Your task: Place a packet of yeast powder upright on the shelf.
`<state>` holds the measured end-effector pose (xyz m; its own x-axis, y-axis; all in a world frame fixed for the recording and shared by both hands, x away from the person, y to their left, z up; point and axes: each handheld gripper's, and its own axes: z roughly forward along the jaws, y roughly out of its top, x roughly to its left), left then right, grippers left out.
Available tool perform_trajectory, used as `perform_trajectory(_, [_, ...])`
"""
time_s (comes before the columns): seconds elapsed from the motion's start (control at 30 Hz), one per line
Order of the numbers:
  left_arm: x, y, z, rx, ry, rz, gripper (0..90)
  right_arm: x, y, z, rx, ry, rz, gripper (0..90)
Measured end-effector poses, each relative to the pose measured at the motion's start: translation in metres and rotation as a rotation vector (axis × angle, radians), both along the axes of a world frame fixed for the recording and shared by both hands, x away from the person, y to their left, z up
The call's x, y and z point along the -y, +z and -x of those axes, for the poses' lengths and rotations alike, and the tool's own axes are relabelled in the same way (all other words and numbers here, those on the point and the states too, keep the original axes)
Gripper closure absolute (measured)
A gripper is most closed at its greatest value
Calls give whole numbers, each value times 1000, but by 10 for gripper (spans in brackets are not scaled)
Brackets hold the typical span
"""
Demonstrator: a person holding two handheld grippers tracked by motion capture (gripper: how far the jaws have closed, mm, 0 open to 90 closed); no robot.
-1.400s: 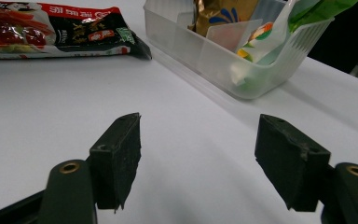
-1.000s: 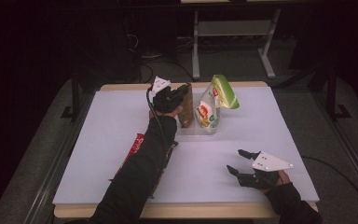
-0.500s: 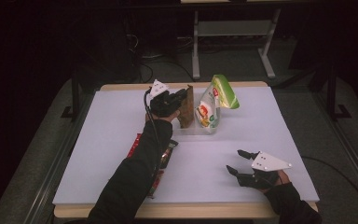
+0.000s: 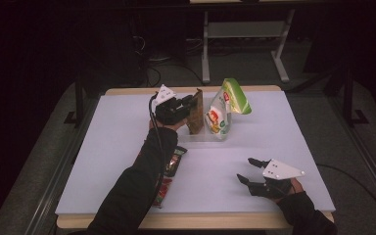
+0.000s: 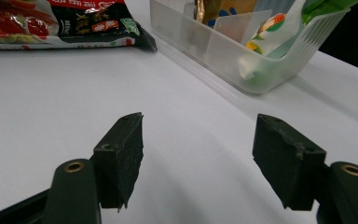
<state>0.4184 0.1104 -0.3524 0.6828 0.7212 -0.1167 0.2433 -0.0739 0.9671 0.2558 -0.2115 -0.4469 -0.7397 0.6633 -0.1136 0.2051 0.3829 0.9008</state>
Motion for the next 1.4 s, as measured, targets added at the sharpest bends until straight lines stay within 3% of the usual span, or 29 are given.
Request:
perform_trajectory(0.23, [-3, 1, 6, 14, -20, -18, 669, -1, -1, 0, -4, 5, 3, 334])
perform_trajectory(0.37, [-5, 1, 10, 19, -41, -59, 646, -1, -1, 0, -6, 8, 5, 337])
perform_trajectory(0.87, [-22, 1, 25, 42, -83, -97, 625, -3, -2, -1, -16, 16, 15, 351])
perform_trajectory(1.4, [-43, -3, 40, 36, -131, -178, 575, -5, -3, -1, -40, 29, 3, 369])
